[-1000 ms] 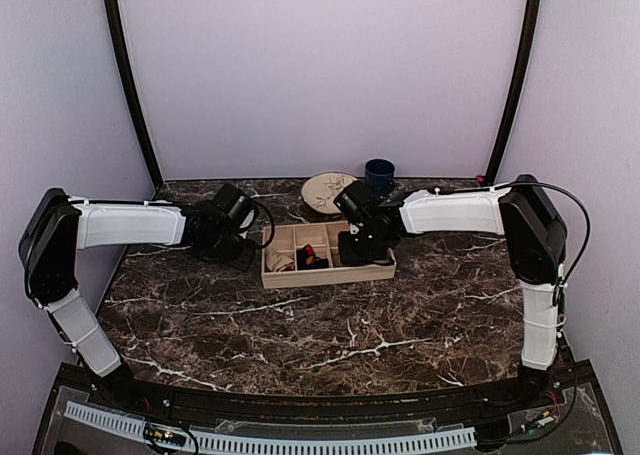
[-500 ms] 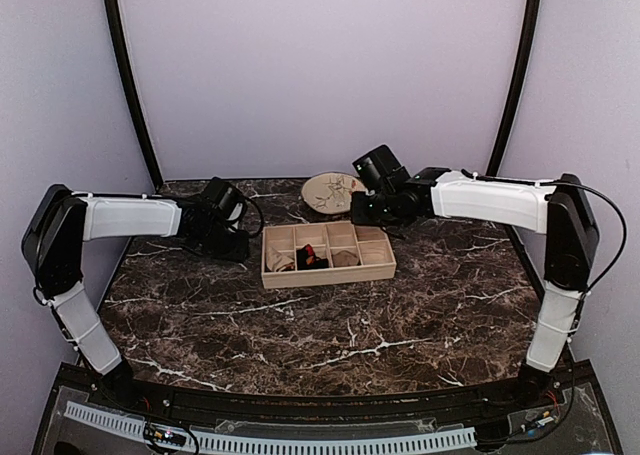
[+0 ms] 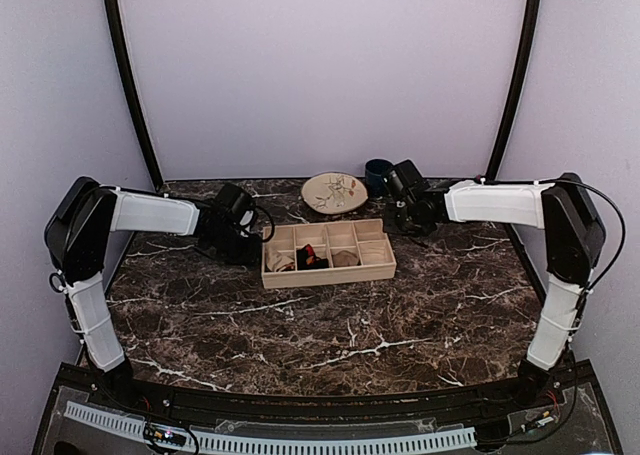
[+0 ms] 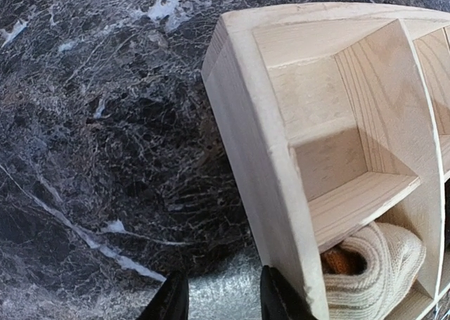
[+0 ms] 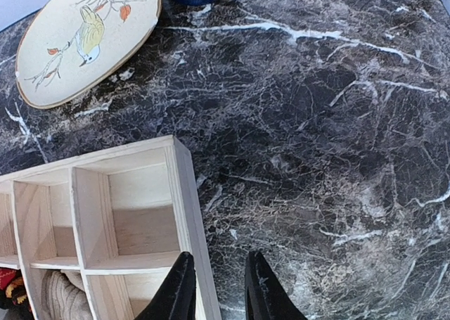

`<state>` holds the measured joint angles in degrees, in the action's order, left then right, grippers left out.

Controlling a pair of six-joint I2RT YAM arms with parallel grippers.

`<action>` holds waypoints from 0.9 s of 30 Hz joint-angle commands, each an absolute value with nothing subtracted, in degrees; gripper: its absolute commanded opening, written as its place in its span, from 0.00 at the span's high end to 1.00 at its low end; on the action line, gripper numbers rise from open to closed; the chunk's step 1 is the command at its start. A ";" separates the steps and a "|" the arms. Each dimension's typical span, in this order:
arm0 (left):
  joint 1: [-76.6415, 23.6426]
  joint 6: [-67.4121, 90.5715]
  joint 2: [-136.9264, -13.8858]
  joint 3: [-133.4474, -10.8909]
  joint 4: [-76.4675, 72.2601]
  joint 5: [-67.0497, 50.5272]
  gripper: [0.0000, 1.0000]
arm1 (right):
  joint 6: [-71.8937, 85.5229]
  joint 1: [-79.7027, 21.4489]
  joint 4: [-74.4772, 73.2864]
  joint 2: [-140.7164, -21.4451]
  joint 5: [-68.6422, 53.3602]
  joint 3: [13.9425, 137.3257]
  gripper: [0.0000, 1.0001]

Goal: Roll the socks
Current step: Reset both arms

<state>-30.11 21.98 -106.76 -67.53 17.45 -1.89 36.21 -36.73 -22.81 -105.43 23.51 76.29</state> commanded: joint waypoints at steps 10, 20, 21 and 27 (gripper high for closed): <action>-29.75 21.67 -109.72 -72.92 12.56 -7.27 0.61 | 40.82 -36.45 -15.55 -108.76 16.66 68.67 0.76; -29.65 20.73 -111.59 -77.99 16.94 -2.89 0.59 | 40.53 -36.58 -13.19 -103.76 17.91 64.28 0.75; -29.66 21.00 -110.89 -77.48 17.73 -0.95 0.59 | 39.55 -36.59 -11.95 -102.96 18.28 64.21 0.75; -27.88 22.71 -103.87 -71.52 17.66 6.41 0.57 | 33.14 -36.44 -12.17 -100.80 23.05 72.15 0.73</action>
